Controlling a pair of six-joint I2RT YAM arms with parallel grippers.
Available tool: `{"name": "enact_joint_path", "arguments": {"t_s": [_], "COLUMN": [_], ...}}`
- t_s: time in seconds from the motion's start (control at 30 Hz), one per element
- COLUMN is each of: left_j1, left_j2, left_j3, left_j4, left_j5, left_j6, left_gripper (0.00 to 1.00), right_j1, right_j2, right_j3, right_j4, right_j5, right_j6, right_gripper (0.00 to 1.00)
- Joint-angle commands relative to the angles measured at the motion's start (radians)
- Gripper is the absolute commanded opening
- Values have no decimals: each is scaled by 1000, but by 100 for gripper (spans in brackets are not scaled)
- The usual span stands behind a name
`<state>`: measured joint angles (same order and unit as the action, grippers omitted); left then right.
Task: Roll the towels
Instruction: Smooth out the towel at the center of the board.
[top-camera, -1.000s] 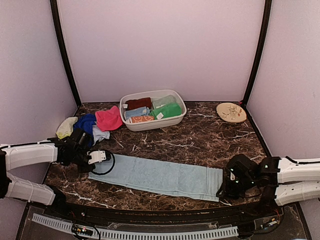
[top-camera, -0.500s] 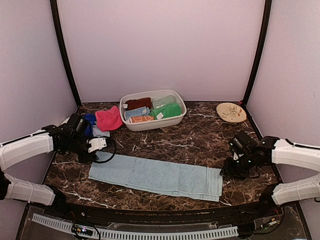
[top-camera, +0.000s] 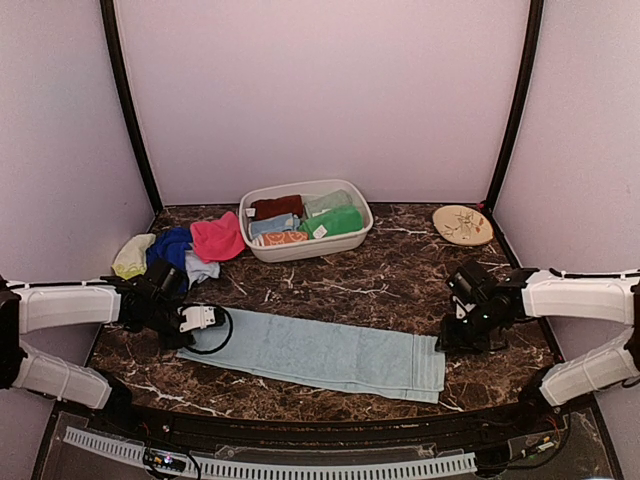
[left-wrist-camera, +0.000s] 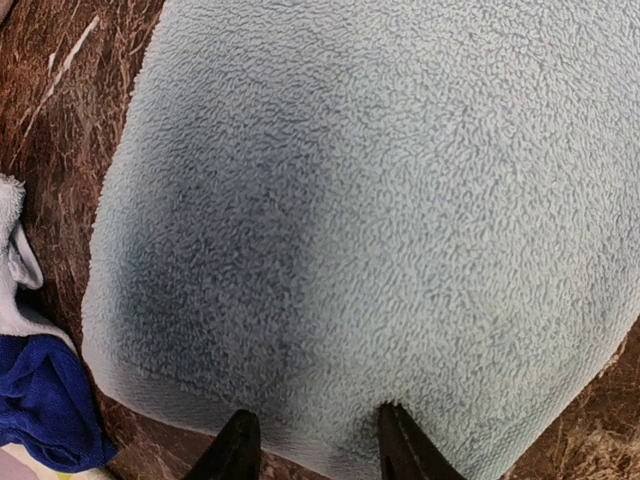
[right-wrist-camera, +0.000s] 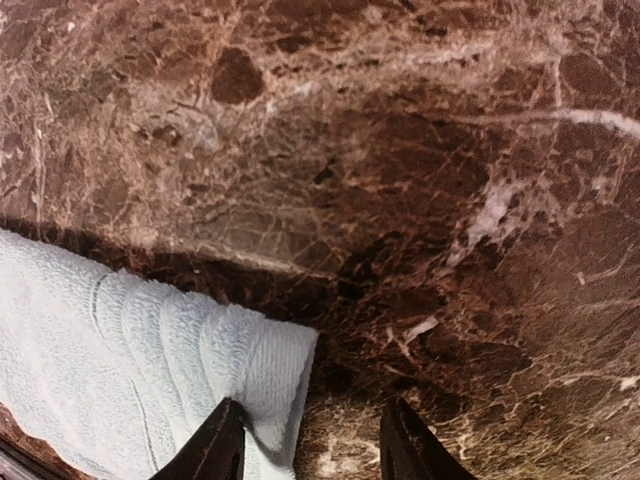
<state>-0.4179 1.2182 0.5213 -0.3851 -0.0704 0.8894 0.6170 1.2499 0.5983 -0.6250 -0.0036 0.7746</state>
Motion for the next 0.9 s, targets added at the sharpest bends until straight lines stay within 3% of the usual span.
{"name": "enact_joint_path", "arguments": {"t_s": [0.0,0.2,0.37,0.53,0.73,0.87], "left_j1": [5,4,5,7,15,16], "left_j2": [11,3,-23,-51,-71,-75], "left_j3": [-45,-20,20,53,121,147], "left_j4": [54,16,-41,-73,-148,-181], "left_j5": [-34,-10,23,27,72,125], "left_j6": [28,3,-17,-24,-58,-79], "left_gripper": [43,43,45,46,56,65], "right_j1": [-45,-50,-49,-50,-68,-164], "right_j2": [-29,67,76,63,39,24], "right_j3": [48,-8,-50,-55,35,119], "right_j4": [-4,138,175,186,46,-61], "right_j5": [-17,-125,-122,-163,-51,35], "right_j6": [-55,-58,-59,-54,-80,-130], "right_gripper": [46,42,36,0,0,0]}}
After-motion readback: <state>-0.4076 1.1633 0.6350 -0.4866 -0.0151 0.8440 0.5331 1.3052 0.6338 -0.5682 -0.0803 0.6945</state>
